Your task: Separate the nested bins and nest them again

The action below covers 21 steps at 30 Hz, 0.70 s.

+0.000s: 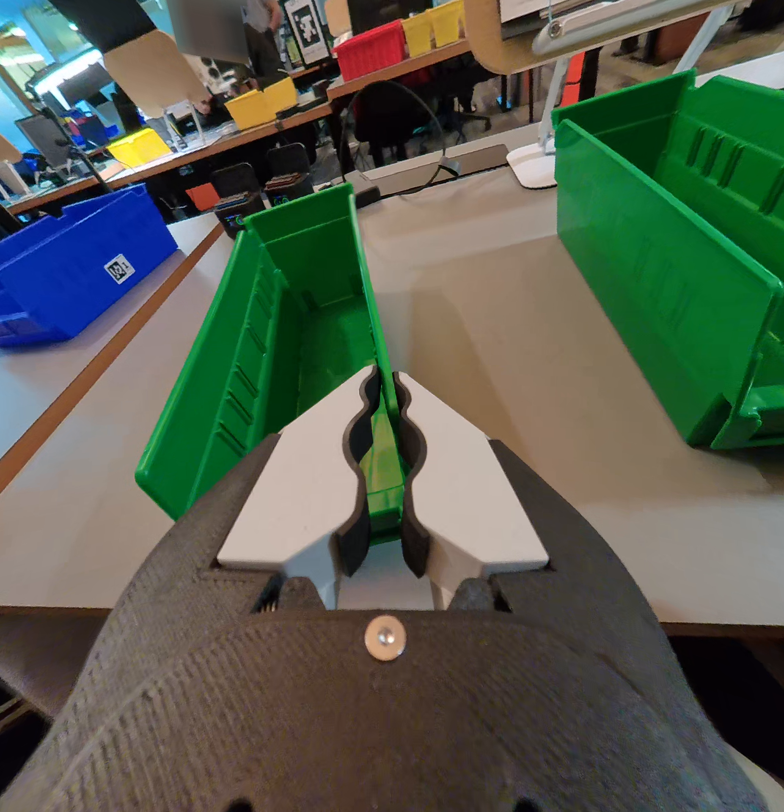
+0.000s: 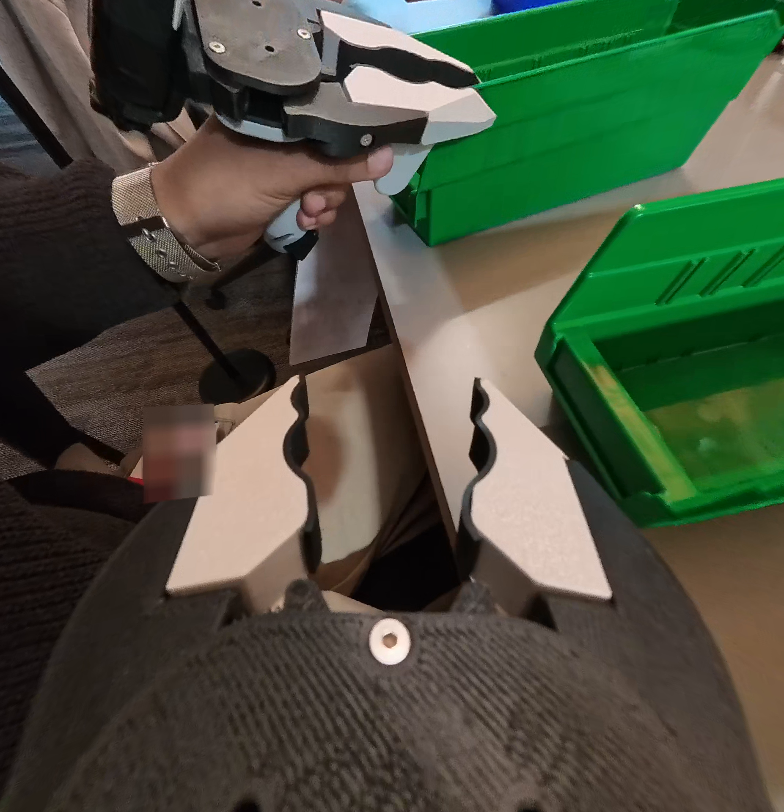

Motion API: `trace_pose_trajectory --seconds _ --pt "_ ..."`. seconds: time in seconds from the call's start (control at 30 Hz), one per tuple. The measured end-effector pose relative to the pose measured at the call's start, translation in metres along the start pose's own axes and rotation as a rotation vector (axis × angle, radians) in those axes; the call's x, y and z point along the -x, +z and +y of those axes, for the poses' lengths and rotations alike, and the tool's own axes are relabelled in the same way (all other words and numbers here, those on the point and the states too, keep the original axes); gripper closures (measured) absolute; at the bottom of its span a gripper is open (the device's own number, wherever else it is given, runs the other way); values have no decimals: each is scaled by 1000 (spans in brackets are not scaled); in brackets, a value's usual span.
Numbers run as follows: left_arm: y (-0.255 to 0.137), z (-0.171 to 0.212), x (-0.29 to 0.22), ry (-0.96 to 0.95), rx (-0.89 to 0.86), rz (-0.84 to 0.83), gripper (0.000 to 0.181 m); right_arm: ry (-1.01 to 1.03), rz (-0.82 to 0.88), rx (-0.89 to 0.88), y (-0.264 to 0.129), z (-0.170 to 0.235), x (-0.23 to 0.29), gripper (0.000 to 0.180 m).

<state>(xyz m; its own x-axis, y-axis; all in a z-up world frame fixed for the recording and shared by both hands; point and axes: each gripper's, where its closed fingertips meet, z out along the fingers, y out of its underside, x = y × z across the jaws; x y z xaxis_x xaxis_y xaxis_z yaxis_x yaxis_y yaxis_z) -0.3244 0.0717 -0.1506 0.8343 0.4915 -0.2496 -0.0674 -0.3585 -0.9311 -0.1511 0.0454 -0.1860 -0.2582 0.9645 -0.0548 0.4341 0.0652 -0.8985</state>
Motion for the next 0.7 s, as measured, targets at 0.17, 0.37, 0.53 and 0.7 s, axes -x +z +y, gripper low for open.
trace_pose_trajectory --seconds 0.17,0.37,0.53,0.7 --pt "5 -3 -3 -53 -17 45 180 24 21 -1 -2 1 -6 105" --pt "18 -8 -10 27 -34 36 179 52 68 1 -9 6 -15 105" --pt "30 -12 -12 -10 -38 68 179 67 113 1 -17 11 -22 105" --pt "41 -14 -9 -4 -35 65 179 84 148 -6 -26 13 -26 105"
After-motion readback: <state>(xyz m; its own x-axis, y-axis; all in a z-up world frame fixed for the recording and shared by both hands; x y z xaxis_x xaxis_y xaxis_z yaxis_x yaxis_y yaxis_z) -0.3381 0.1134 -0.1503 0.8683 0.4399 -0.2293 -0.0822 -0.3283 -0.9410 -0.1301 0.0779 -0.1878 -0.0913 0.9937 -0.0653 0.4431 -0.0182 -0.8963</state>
